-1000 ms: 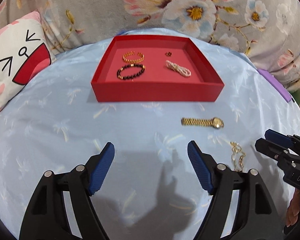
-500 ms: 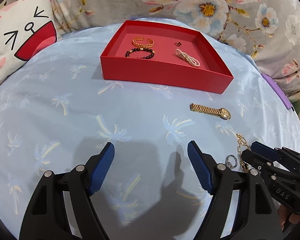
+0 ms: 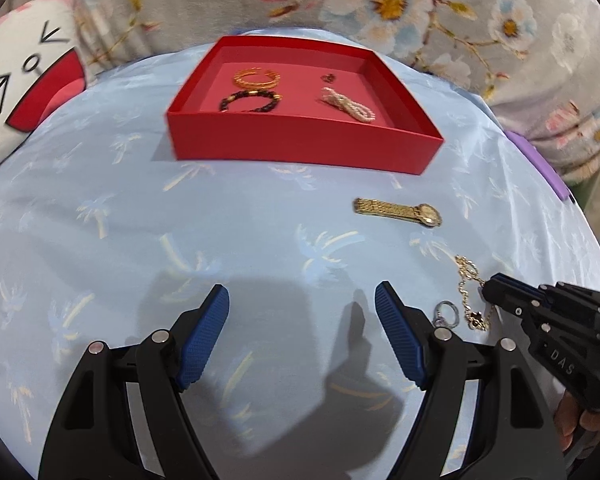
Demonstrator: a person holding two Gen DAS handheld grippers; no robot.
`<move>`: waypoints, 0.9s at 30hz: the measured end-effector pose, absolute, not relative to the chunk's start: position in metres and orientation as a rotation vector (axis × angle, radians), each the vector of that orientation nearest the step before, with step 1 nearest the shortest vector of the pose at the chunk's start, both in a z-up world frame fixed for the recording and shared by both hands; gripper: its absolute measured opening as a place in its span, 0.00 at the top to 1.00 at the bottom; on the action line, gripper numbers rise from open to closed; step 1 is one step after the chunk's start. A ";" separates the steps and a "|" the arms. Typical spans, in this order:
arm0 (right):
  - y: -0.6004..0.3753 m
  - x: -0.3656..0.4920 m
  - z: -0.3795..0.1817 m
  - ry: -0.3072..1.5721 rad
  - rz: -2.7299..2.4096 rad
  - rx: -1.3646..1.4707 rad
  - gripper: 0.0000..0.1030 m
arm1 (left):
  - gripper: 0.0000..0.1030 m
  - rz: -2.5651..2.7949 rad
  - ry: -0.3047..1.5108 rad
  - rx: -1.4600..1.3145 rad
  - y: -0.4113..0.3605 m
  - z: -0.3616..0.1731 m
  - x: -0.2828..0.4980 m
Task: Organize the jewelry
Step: 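Grasp the black-pendant gold necklace with the right tool while the left tool grasps the gold watch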
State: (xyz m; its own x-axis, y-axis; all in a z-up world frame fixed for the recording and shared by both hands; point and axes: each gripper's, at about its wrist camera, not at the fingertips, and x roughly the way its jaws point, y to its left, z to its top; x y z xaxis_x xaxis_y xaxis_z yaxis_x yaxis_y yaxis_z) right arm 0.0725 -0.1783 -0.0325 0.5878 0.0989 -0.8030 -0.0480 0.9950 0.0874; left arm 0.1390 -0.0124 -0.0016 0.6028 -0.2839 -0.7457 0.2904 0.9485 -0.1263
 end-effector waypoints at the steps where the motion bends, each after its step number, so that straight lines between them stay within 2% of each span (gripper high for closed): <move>1: -0.182 0.072 -0.032 0.940 0.084 0.075 0.96 | 0.29 -0.336 0.854 0.032 -0.016 0.000 0.140; 9: -0.205 0.067 -0.016 0.895 0.057 0.139 0.96 | 0.29 -0.513 0.792 0.192 -0.069 0.021 0.168; 15: -0.215 0.067 -0.013 0.889 0.048 0.163 0.96 | 0.30 -0.605 0.811 0.256 -0.109 0.010 0.189; 18: -0.218 0.068 -0.014 0.896 0.053 0.175 0.95 | 0.37 -0.633 0.831 0.278 -0.123 0.002 0.194; 21: -0.219 0.069 -0.015 0.901 0.060 0.183 0.95 | 0.48 -0.648 0.850 0.305 -0.131 -0.006 0.196; 23: -0.218 0.068 -0.015 0.903 0.064 0.185 0.95 | 0.51 -0.647 0.844 0.318 -0.133 -0.007 0.194; 27: -0.216 0.068 -0.016 0.909 0.072 0.186 0.95 | 0.62 -0.637 0.849 0.317 -0.129 -0.006 0.190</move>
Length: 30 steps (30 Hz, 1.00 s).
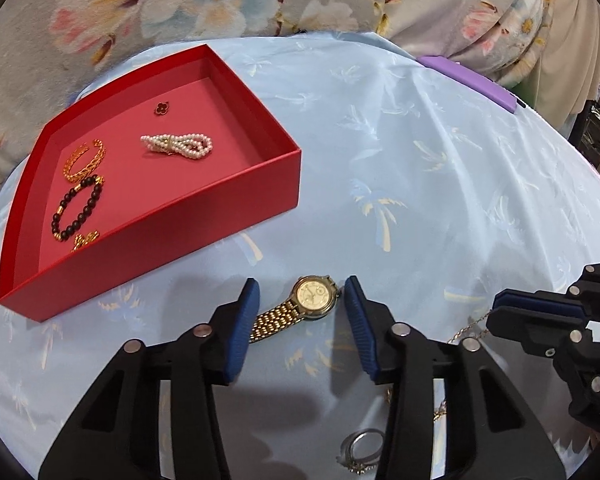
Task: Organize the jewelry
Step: 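Grasp the black-pendant gold necklace with the right tool while the left tool grasps the gold watch, then carry the watch and necklace into the red tray and open both tools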
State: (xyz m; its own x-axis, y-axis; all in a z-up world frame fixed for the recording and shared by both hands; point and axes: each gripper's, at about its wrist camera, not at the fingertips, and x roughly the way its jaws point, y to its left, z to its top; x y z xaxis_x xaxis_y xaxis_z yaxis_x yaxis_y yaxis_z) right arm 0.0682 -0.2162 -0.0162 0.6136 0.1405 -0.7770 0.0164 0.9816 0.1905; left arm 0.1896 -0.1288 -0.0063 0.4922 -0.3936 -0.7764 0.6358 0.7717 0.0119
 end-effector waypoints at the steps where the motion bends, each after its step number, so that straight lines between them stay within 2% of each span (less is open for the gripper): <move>1: -0.215 0.068 -0.016 0.910 0.075 0.186 0.95 | 0.67 -0.627 0.852 0.303 -0.126 -0.006 0.187; 6: -0.211 0.067 -0.016 0.908 0.090 0.179 0.95 | 0.79 -0.585 0.871 0.224 -0.112 -0.004 0.178; 17: -0.210 0.061 0.008 0.848 0.110 0.185 0.95 | 0.79 -0.571 0.914 0.102 -0.087 0.013 0.165; 30: -0.204 0.095 0.094 0.712 0.156 0.114 0.95 | 0.79 -0.531 0.868 0.047 -0.039 0.081 0.182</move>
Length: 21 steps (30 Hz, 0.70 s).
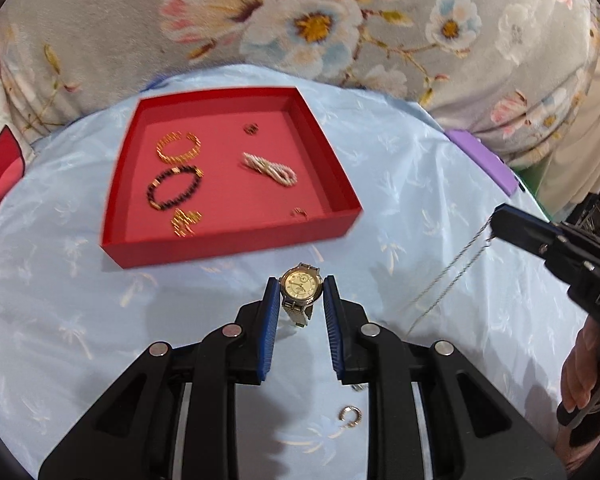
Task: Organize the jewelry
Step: 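Carry the watch and necklace into the red tray and open both tools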
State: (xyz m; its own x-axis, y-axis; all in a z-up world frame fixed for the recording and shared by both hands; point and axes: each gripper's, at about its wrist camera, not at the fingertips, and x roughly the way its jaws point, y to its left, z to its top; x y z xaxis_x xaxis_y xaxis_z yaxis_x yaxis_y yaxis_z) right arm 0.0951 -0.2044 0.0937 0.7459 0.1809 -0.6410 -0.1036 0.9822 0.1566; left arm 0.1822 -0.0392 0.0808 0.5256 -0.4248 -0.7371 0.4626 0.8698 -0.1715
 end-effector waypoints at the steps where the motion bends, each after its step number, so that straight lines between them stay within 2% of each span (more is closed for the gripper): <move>1: -0.203 0.101 0.101 0.700 0.154 0.104 0.95 | 0.79 -0.520 0.858 0.048 -0.036 0.087 0.187; 12: -0.202 0.205 0.175 0.593 0.147 0.107 0.95 | 0.79 -0.422 0.760 0.061 -0.022 0.145 0.273; 21: -0.202 0.302 0.161 0.608 0.098 0.117 0.95 | 0.79 -0.384 0.769 0.071 -0.051 0.132 0.360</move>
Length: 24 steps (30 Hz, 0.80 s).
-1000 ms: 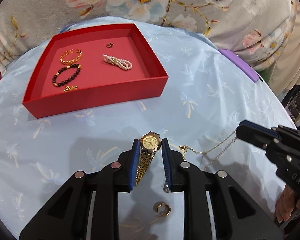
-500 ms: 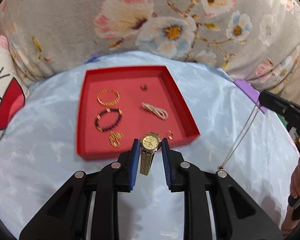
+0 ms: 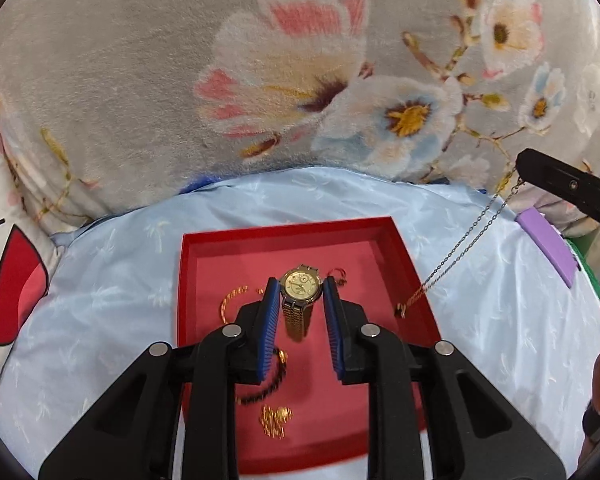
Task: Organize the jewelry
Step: 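Carry the watch and necklace into the red tray and open both tools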
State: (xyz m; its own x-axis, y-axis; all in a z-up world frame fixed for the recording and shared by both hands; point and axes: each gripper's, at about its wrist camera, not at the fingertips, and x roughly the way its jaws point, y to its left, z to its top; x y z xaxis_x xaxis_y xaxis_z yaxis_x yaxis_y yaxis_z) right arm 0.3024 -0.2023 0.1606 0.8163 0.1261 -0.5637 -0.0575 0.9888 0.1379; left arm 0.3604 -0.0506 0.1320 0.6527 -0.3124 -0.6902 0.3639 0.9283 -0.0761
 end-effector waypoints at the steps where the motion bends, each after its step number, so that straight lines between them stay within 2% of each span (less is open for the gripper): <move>1: -0.202 0.311 0.154 0.618 0.098 0.117 0.95 | 0.79 -0.388 0.774 0.079 -0.054 0.129 0.366; 7: -0.197 0.349 0.112 0.695 0.089 0.100 0.95 | 0.79 -0.374 0.831 0.090 -0.073 0.097 0.400; 14: -0.186 0.357 0.082 0.733 0.081 0.052 0.95 | 0.78 -0.344 0.833 0.088 -0.080 0.079 0.405; 15: -0.186 0.358 0.079 0.737 0.081 0.048 0.95 | 0.74 -0.337 0.830 0.087 -0.080 0.079 0.405; 19: -0.186 0.357 0.075 0.742 0.075 0.047 0.90 | 0.44 -0.300 0.796 0.070 -0.076 0.084 0.404; 21: -0.188 0.355 0.078 0.734 0.072 0.047 0.84 | 0.37 -0.274 0.774 0.069 -0.070 0.088 0.401; 22: -0.189 0.353 0.080 0.726 0.072 0.050 0.77 | 0.34 -0.263 0.765 0.067 -0.067 0.090 0.398; 24: -0.191 0.347 0.085 0.707 0.075 0.060 0.72 | 0.33 -0.246 0.751 0.059 -0.060 0.094 0.393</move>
State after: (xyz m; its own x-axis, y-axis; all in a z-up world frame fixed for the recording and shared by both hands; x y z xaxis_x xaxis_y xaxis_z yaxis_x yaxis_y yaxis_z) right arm 0.3474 -0.1910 0.0852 0.7577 0.0889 -0.6465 -0.0484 0.9956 0.0802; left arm 0.3927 -0.0605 0.0938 0.7035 -0.2001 -0.6820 0.2419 0.9697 -0.0350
